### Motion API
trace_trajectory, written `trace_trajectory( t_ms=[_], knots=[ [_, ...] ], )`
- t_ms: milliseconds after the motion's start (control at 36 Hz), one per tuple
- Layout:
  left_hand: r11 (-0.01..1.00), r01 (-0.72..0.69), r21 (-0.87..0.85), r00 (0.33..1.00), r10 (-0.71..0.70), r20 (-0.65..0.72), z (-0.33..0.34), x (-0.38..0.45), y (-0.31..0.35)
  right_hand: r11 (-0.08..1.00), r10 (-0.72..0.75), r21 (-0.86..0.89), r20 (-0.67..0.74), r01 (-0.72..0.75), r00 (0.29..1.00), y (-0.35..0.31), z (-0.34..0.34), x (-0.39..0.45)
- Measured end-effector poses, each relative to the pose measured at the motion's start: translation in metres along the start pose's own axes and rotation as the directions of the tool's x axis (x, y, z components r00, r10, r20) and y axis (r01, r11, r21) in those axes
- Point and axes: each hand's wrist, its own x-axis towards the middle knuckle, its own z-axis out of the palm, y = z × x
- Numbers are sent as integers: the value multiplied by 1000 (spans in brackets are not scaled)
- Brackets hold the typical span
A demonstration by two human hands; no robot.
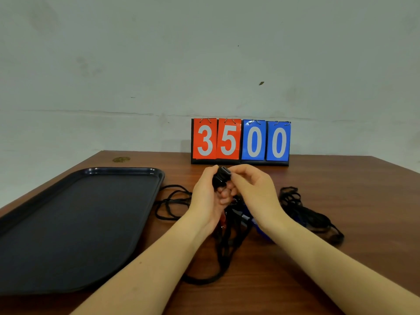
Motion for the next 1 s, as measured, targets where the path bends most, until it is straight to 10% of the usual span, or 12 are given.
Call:
trace_trajectory(
  t_ms=[139, 306, 1000],
  knots=[
    [1000, -13, -18, 997, 12, -80, 3, 0, 1, 987, -130, -94, 26, 132, 991, -1, 2, -5],
    [890, 44, 453, 995, 3, -102, 11, -4, 1, 997, -65, -44, -31, 63, 997, -2, -6, -1],
    [987, 67, 148, 998, -64, -22, -3, 6, -4, 994, -66, -92, 16, 67, 998, 9, -4, 4]
  ],
)
